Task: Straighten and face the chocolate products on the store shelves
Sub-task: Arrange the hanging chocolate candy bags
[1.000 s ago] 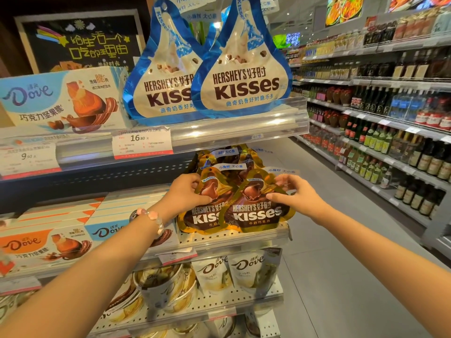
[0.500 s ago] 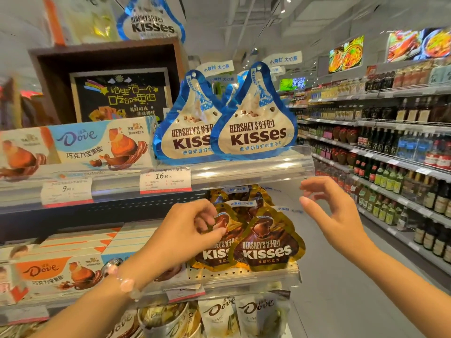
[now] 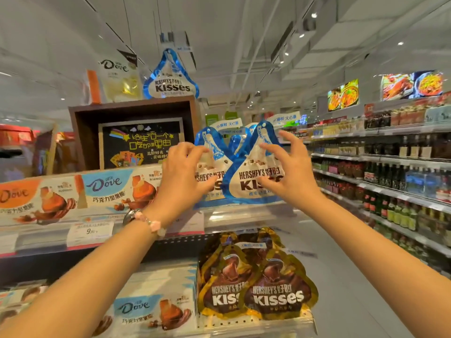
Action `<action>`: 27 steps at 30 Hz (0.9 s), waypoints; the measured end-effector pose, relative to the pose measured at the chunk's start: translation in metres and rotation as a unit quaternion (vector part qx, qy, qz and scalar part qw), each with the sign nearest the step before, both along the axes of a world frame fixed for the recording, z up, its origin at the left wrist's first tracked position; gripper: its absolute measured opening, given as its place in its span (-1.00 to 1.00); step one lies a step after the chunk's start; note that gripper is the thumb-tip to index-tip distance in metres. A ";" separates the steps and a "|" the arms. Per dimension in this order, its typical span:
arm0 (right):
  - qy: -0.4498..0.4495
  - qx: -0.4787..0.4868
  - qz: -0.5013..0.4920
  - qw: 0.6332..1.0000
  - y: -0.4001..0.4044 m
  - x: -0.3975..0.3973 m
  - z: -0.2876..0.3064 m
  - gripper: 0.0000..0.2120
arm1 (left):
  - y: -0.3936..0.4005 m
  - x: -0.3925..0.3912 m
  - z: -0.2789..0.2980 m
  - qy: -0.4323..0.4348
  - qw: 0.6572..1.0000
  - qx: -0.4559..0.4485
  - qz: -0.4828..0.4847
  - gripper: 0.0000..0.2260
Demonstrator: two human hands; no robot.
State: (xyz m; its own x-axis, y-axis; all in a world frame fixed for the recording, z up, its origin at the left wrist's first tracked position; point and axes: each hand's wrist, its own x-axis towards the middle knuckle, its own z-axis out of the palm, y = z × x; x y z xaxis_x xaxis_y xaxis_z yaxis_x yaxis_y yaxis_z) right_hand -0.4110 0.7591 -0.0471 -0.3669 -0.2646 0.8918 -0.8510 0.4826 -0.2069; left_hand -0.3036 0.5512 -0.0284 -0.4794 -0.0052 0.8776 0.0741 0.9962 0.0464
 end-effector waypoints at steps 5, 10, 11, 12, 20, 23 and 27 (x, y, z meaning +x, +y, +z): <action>-0.009 0.098 0.000 0.995 -0.007 -0.018 0.005 -0.08 | -0.022 -0.016 0.012 -0.092 0.994 0.001 0.051 -0.18; -0.017 0.058 0.043 0.997 -0.006 -0.031 0.008 0.15 | -0.041 -0.023 0.015 -0.161 0.984 0.042 -0.063 -0.02; -0.032 0.034 0.054 0.997 -0.005 -0.033 0.009 0.20 | -0.043 -0.025 0.016 -0.149 0.983 0.076 -0.080 -0.03; -0.048 0.016 0.061 0.997 -0.005 -0.036 0.011 0.24 | -0.045 -0.026 0.018 -0.143 0.978 0.119 -0.089 -0.05; -0.095 0.079 0.063 0.990 -0.005 -0.042 0.025 0.15 | -0.051 -0.031 0.035 -0.292 0.906 0.258 -0.165 -0.38; -0.094 0.101 0.056 0.989 -0.007 -0.037 0.026 0.09 | -0.051 -0.033 0.039 -0.328 0.892 0.253 -0.182 -0.48; -0.077 0.118 0.031 0.990 -0.008 -0.034 0.027 0.10 | -0.054 -0.037 0.043 -0.365 0.883 0.235 -0.182 -0.54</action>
State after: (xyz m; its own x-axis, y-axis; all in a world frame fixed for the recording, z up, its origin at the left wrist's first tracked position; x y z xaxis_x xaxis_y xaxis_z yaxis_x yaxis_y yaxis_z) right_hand -0.4450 0.7510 -0.0201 -0.4699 -0.4855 0.7372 -0.8478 0.4809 -0.2237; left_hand -0.3402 0.4969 0.0149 -0.9607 -0.0160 0.2770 0.1645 0.7711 0.6151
